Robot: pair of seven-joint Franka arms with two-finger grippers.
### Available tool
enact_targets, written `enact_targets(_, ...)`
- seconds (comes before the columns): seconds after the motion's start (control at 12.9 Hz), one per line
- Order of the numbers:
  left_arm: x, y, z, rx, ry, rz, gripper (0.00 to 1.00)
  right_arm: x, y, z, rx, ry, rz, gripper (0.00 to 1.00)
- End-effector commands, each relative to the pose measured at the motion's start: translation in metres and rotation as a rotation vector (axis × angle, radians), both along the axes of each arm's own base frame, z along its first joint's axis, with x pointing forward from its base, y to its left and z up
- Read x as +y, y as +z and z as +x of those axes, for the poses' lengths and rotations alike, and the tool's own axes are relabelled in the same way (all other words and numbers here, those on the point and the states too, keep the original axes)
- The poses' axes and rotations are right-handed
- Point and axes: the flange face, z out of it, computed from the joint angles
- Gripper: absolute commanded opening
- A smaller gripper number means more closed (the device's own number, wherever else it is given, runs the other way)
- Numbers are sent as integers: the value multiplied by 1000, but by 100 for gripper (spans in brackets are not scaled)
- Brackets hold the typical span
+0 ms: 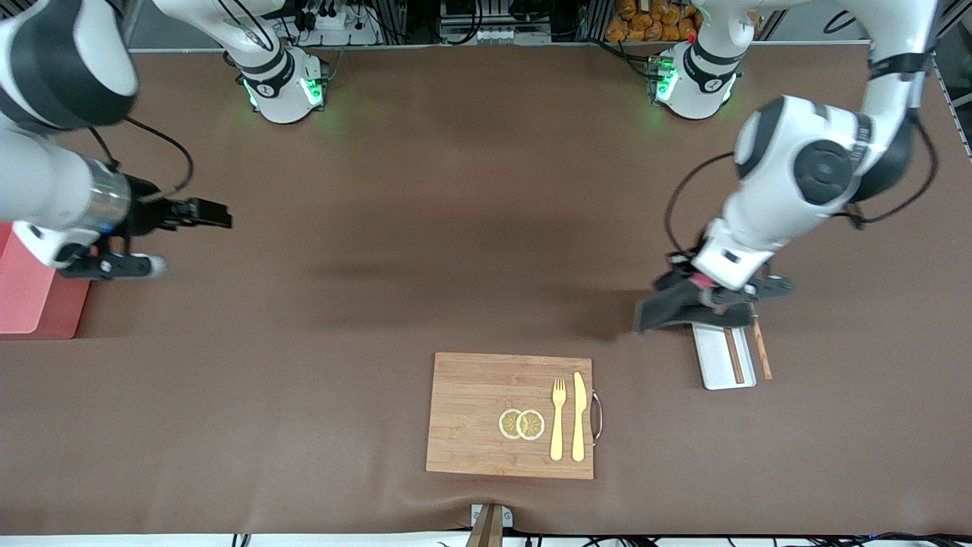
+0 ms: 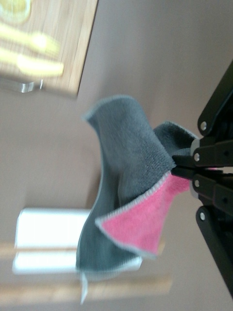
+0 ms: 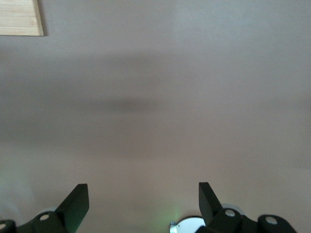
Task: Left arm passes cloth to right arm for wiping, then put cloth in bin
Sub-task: 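Lift the cloth with the left gripper while the right gripper approaches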
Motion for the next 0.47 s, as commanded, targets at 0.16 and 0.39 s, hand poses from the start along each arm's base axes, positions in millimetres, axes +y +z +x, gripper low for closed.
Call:
enact_targets(0.16,-144,1,-5,93,181,-135,0,53,-79,34,41,-14,141,100)
enact_targets(0.39,-219,-8,-25,139,256,-189,0,60,-124,49,147,-184,336,100)
